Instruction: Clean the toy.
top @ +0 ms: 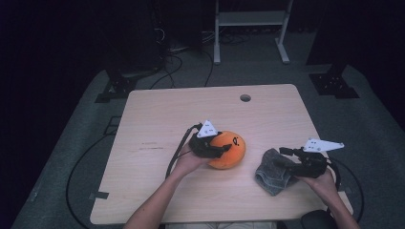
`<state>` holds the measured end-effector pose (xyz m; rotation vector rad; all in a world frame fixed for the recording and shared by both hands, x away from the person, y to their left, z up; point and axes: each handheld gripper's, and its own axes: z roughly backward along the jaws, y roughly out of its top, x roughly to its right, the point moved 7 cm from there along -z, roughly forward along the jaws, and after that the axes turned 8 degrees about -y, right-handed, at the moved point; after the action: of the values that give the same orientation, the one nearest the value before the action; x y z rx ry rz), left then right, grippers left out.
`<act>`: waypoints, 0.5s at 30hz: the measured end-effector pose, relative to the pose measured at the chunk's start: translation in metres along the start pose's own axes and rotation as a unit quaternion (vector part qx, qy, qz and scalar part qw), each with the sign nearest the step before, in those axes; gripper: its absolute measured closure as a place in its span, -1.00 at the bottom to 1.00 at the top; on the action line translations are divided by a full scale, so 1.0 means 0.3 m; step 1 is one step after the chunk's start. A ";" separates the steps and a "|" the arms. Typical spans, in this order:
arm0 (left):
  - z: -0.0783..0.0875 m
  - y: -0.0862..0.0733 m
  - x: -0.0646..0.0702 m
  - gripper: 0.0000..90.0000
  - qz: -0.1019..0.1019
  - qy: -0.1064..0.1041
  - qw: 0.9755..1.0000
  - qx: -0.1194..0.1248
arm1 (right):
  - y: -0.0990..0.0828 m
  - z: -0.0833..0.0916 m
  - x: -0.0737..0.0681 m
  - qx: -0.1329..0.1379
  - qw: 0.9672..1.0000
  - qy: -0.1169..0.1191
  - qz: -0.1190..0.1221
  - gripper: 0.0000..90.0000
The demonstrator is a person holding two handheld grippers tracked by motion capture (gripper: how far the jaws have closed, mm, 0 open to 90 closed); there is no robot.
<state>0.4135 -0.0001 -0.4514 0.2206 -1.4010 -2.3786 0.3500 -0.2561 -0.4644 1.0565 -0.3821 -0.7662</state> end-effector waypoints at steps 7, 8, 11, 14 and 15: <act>0.060 0.000 0.011 -0.57 0.010 0.001 1.000 0.004 | -0.004 -0.007 0.004 -0.004 1.000 -0.005 0.000 -0.15; 0.069 -0.002 0.014 -0.58 0.010 0.001 1.000 0.005 | -0.004 -0.007 0.003 -0.004 1.000 -0.006 0.002 -0.15; 0.093 -0.012 0.018 -0.63 0.014 0.000 1.000 0.003 | -0.003 -0.006 0.000 -0.003 1.000 -0.006 0.001 -0.16; 0.113 -0.023 0.024 -0.66 0.015 0.001 1.000 0.004 | -0.005 -0.007 0.001 -0.003 1.000 -0.007 0.001 -0.17; 0.120 -0.026 0.027 -0.66 0.015 0.000 1.000 0.004 | -0.004 -0.007 0.001 -0.003 1.000 -0.007 0.001 -0.17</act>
<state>0.3927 0.0294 -0.4400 0.2017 -1.4040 -2.3498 0.3509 -0.2553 -0.4665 1.0454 -0.3922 -0.7736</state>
